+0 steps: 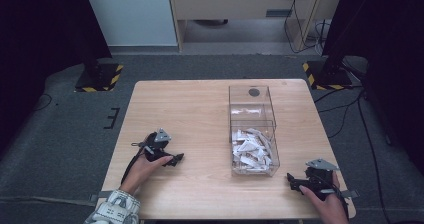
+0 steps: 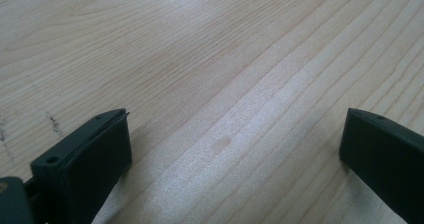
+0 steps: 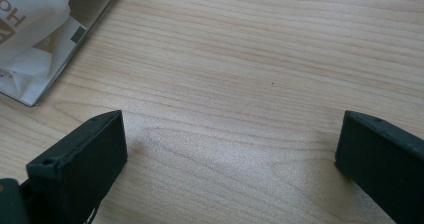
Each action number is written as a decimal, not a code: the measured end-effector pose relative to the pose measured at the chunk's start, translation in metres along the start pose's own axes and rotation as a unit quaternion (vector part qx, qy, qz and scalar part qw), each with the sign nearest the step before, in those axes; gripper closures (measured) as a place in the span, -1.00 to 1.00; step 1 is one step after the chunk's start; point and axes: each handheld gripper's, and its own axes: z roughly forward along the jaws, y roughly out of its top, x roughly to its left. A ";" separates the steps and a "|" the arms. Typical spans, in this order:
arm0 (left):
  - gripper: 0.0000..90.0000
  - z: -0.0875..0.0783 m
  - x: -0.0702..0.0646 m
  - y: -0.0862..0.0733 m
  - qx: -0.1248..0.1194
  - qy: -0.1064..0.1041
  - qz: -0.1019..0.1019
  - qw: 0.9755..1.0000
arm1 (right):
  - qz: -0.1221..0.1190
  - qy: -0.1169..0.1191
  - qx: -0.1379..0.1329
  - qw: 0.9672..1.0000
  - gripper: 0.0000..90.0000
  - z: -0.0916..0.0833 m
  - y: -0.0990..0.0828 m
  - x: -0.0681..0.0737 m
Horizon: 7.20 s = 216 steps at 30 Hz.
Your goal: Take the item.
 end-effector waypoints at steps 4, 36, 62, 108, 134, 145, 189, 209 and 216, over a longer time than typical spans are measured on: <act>-0.99 0.000 0.000 0.000 -0.003 0.002 -0.002 1.000 | 0.000 0.000 0.000 1.000 -0.99 0.000 0.000 0.000; -0.84 -0.010 -0.019 0.012 -0.040 -0.009 0.000 0.999 | 0.002 0.002 0.001 1.000 -0.98 0.000 0.000 0.000; -0.72 -0.018 -0.046 0.031 -0.071 -0.038 0.032 0.996 | 0.003 0.002 0.002 1.000 -0.98 0.000 0.000 0.000; -0.73 -0.042 -0.082 0.112 -0.115 -0.061 0.093 0.987 | 0.002 0.004 0.002 1.000 -0.98 -0.001 0.000 0.000; -0.69 -0.037 -0.105 0.145 -0.120 -0.076 0.119 0.983 | 0.002 0.004 0.002 1.000 -0.98 -0.001 0.000 0.000; -0.65 -0.025 -0.128 0.158 -0.114 -0.095 0.138 0.979 | 0.002 0.004 0.002 1.000 -0.98 -0.001 0.000 0.000; 0.28 0.026 -0.186 0.169 -0.036 -0.128 0.198 0.971 | 0.002 0.004 0.002 1.000 -0.98 -0.001 0.000 0.000; 0.98 0.032 -0.188 0.171 -0.029 -0.139 0.191 0.971 | 0.002 0.004 0.001 1.000 -0.98 -0.001 0.000 0.000; 0.99 0.026 -0.176 0.174 -0.051 -0.151 0.160 0.974 | 0.002 0.003 0.001 1.000 -0.98 -0.001 0.000 0.000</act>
